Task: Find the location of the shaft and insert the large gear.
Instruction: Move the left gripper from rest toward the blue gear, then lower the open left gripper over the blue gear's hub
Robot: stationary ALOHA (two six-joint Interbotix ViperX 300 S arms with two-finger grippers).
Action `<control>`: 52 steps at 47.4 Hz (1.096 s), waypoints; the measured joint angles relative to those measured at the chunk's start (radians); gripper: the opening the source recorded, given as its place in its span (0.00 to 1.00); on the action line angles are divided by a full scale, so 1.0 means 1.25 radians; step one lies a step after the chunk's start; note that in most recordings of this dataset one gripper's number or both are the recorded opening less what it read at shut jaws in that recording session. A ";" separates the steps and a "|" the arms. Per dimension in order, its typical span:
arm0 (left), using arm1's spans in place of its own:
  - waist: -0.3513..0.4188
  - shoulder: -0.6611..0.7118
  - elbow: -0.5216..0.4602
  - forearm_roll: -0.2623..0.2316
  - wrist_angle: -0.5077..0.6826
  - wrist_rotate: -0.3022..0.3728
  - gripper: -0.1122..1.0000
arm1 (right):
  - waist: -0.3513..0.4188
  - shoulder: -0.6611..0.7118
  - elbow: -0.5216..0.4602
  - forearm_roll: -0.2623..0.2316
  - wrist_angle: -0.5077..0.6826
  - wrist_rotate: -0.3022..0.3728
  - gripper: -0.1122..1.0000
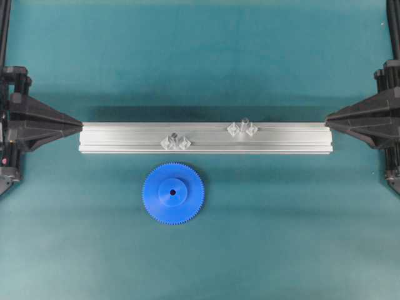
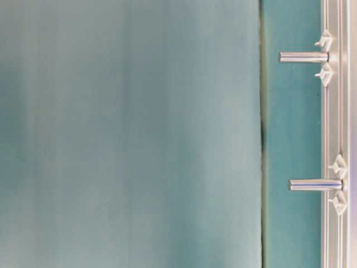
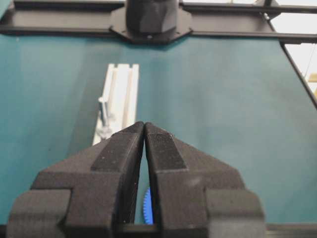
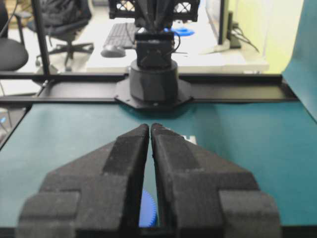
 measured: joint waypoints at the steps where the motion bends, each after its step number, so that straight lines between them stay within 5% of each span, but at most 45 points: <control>1: 0.000 0.000 0.001 0.001 0.000 -0.006 0.20 | -0.001 0.000 0.000 0.000 0.000 0.000 0.24; 10: 0.000 0.011 0.006 0.006 0.012 -0.042 0.10 | 0.001 0.011 -0.018 0.004 0.071 0.000 0.10; 29: -0.025 0.157 -0.097 0.007 0.179 -0.069 0.10 | 0.002 0.044 -0.069 0.009 0.276 0.000 0.10; 52: -0.097 0.428 -0.274 0.007 0.288 -0.097 0.10 | -0.022 0.066 -0.064 0.017 0.350 0.023 0.10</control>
